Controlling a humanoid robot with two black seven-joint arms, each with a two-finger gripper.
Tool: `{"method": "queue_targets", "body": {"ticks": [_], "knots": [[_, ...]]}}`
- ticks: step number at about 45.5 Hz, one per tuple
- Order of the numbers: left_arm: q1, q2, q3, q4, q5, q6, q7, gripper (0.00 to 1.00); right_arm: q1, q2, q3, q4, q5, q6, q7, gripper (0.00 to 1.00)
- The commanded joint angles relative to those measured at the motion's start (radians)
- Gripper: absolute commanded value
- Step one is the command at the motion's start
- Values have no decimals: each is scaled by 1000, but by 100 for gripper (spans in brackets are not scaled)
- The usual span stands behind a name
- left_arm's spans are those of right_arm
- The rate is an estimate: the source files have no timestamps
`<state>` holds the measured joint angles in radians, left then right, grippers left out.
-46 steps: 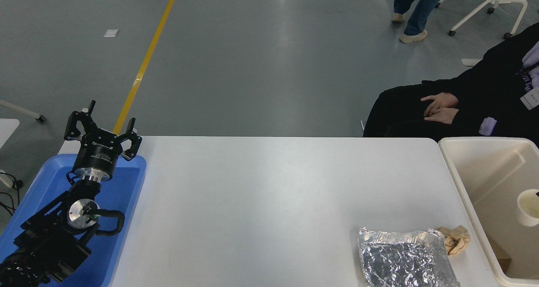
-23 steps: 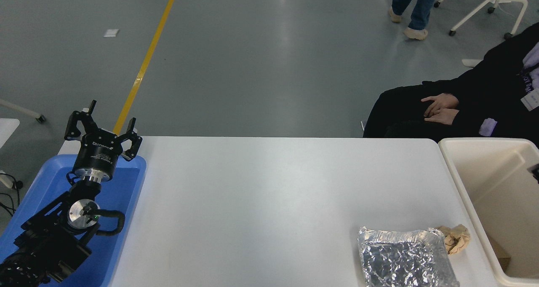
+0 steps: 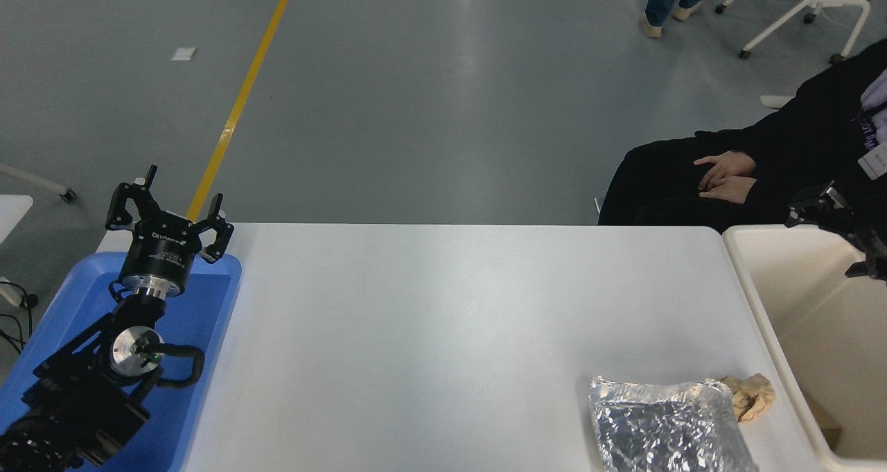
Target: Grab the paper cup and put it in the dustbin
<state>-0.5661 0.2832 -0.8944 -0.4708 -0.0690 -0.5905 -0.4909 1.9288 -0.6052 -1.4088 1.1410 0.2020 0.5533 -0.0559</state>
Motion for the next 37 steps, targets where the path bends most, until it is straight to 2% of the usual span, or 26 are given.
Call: {"method": "queue_targets", "body": {"ticks": [1, 12, 25, 37], "knots": [[0, 1, 0, 0, 0, 0, 0, 99, 219, 131, -90, 78, -52, 232, 1, 100], [0, 1, 0, 1, 0, 3, 0, 99, 348, 268, 39, 144, -124, 232, 1, 100], [0, 1, 0, 1, 0, 5, 0, 99, 464, 381, 119, 209, -113, 232, 2, 100], [0, 1, 0, 0, 0, 3, 0, 99, 486, 397, 102, 210, -111, 232, 2, 100]]}}
